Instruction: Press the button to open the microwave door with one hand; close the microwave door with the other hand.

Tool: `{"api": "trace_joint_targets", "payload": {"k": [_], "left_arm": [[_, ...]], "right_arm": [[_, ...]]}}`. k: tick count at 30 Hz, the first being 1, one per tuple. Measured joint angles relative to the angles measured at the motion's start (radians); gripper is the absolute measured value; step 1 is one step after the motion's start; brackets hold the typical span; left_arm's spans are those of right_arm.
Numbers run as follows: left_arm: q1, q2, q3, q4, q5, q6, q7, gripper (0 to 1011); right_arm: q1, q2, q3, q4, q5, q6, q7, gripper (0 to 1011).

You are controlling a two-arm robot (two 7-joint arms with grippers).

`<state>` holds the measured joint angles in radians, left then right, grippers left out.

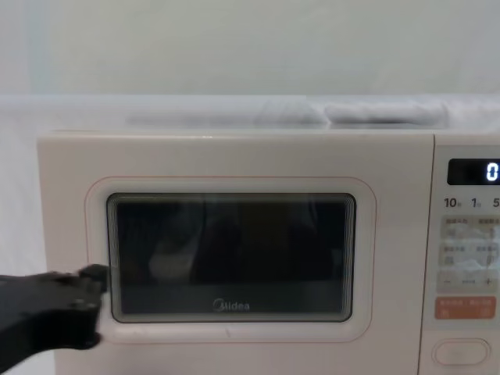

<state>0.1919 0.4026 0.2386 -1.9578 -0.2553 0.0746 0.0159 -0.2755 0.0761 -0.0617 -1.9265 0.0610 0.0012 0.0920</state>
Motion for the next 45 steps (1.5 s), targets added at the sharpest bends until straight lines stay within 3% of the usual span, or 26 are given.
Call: {"api": "trace_joint_targets", "payload": {"k": [6,11,20,27,38,45], "left_arm": [[0.041,-0.021,-0.048,-0.013,0.023,-0.018,0.047,0],[0.072,-0.052,-0.106,-0.014,-0.002,-0.036,0.063,0],[0.091,-0.082,-0.178,0.011,-0.058,-0.062,0.039,0],[0.081,-0.086,-0.216,0.047,-0.057,-0.068,0.019,0],[0.076,-0.107,-0.218,0.08,-0.02,-0.029,0.013,0],[0.078,-0.128,-0.207,0.088,0.01,-0.038,0.006,0]], "right_arm": [[0.0,0.0,0.0,0.0,0.0,0.0,0.0,1002],[0.0,0.0,0.0,0.0,0.0,0.0,0.0,1002],[0.0,0.0,0.0,0.0,0.0,0.0,0.0,1002],[0.0,0.0,0.0,0.0,0.0,0.0,0.0,1002],[0.0,0.0,0.0,0.0,0.0,0.0,0.0,1002],[0.0,0.0,0.0,0.0,0.0,0.0,0.0,1002]]}}
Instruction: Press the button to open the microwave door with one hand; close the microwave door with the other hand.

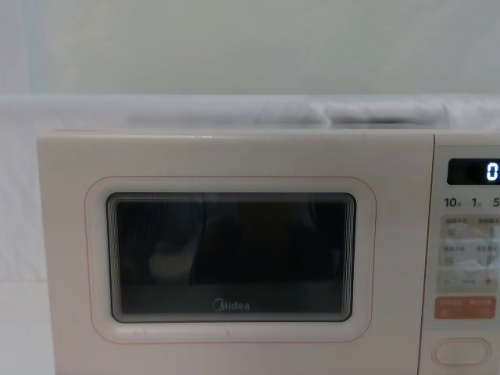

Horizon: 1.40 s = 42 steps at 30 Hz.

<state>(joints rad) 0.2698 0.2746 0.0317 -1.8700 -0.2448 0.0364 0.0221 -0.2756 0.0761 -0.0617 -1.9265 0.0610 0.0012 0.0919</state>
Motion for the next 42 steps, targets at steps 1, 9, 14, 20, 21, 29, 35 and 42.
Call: {"api": "trace_joint_targets", "payload": {"k": [1,9,14,20,21,29,35,42], "left_arm": [[0.0,0.0,0.0,0.0,0.0,0.0,0.0,0],[0.0,0.001,0.0,0.0,-0.001,0.001,0.001,12],[0.0,0.002,0.0,0.0,-0.002,0.002,0.001,153],[0.0,0.003,-0.001,-0.001,-0.004,0.003,0.001,341],[0.0,0.003,-0.001,-0.001,-0.004,0.003,0.001,341],[0.0,0.003,-0.001,-0.002,-0.005,0.004,0.002,603],[0.0,0.004,-0.001,-0.002,-0.005,0.004,0.002,797],[0.0,0.004,-0.001,-0.002,-0.006,0.005,0.002,988]], "right_arm": [[0.0,0.0,0.0,0.0,0.0,0.0,0.0,1002],[0.0,0.0,0.0,0.0,0.0,0.0,0.0,1002],[0.0,0.0,0.0,0.0,0.0,0.0,0.0,1002],[0.0,0.0,0.0,0.0,0.0,0.0,0.0,1002],[0.0,0.0,0.0,0.0,0.0,0.0,0.0,1002],[0.0,0.0,0.0,0.0,0.0,0.0,0.0,1002],[0.0,0.0,0.0,0.0,0.0,0.0,0.0,1002],[0.0,0.0,0.0,0.0,0.0,0.0,0.0,1002]]}}
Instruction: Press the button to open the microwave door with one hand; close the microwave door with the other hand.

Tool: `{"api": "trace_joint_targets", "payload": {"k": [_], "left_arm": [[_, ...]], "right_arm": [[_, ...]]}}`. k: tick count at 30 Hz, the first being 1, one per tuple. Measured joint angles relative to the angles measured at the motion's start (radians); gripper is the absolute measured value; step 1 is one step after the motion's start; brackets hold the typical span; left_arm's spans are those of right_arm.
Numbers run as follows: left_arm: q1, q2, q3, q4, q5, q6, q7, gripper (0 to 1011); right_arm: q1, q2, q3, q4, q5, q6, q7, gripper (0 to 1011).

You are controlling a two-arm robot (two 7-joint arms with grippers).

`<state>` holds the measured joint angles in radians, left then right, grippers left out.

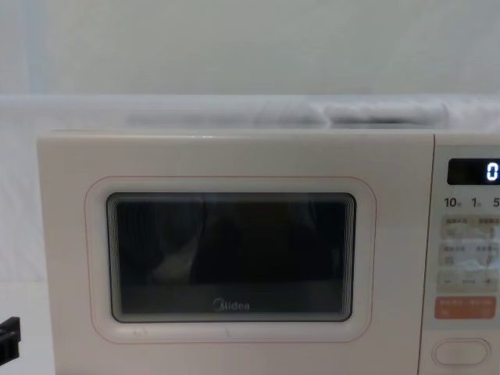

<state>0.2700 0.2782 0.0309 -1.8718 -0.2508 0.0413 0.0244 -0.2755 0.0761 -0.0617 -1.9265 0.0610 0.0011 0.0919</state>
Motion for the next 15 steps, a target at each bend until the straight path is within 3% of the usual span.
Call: {"api": "trace_joint_targets", "payload": {"k": [15], "left_arm": [[0.0,0.0,0.0,0.0,0.0,0.0,0.0,1001]], "right_arm": [[0.0,0.0,0.0,0.0,0.0,0.0,0.0,1002]]}}
